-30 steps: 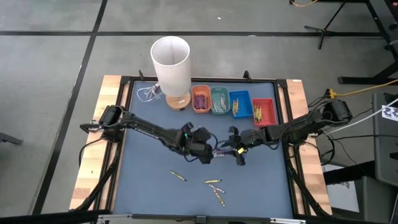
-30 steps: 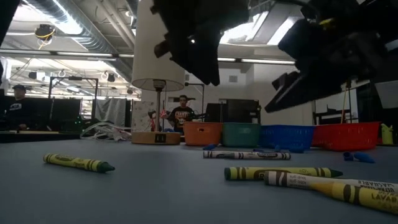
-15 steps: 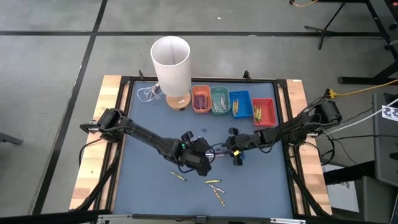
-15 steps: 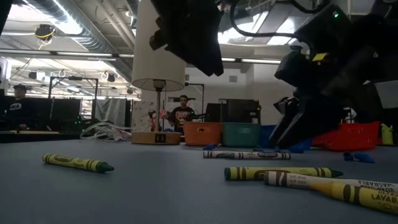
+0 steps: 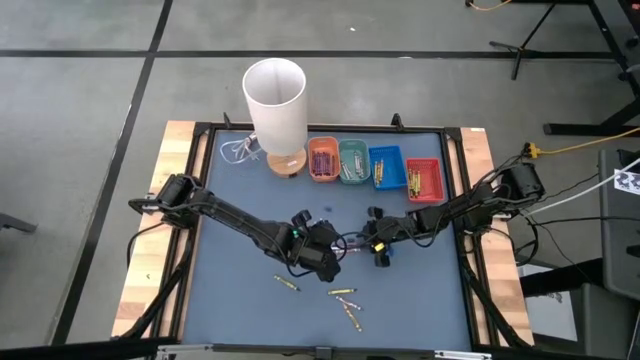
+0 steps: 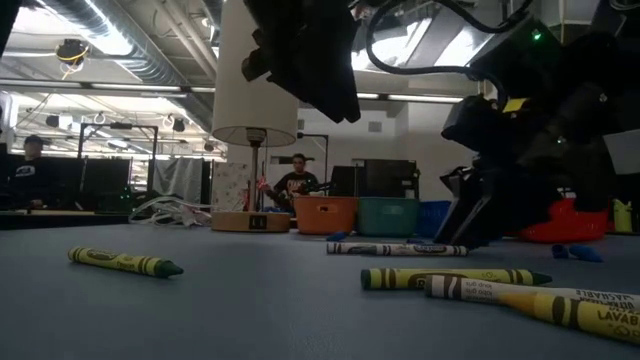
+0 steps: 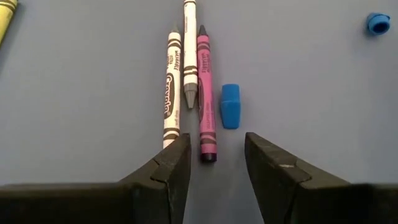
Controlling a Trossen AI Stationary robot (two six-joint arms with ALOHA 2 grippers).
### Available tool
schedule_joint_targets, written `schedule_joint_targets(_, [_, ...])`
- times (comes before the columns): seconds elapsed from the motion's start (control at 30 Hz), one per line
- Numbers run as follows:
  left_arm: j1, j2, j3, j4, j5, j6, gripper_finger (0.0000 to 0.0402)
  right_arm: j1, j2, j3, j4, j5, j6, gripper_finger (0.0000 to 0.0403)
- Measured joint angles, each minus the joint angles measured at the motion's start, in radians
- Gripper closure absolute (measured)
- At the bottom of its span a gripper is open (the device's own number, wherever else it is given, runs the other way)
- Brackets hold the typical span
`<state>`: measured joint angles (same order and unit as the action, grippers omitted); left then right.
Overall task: Sort crayons
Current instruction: Put the purple crayon into the light orange bin
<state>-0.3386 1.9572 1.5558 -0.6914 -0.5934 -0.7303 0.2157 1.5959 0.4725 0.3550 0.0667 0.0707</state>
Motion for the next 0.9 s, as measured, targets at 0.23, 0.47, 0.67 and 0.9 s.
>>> schedule_joint_targets(0.23, [0.000,0.000,0.000,0.000,0.000,0.000,0.0311,0.000,0.000,0.000,0.001,-0.010,-0.026,0.0252])
schedule_joint_targets(0.47, [0.000,0.000,0.000,0.000,0.000,0.000,0.0311,0.000,0.000,0.000,0.001,-0.015,-0.027,0.0252])
schedule_joint_targets(0.67, [0.000,0.000,0.000,0.000,0.000,0.000,0.0311,0.000,0.007,0.000,0.001,-0.015,-0.027,0.0252])
schedule_joint_targets(0.9, [0.000,0.000,0.000,0.000,0.000,0.000,0.0311,0.000,0.046,0.003,0.032,-0.015,-0.024,0.0252])
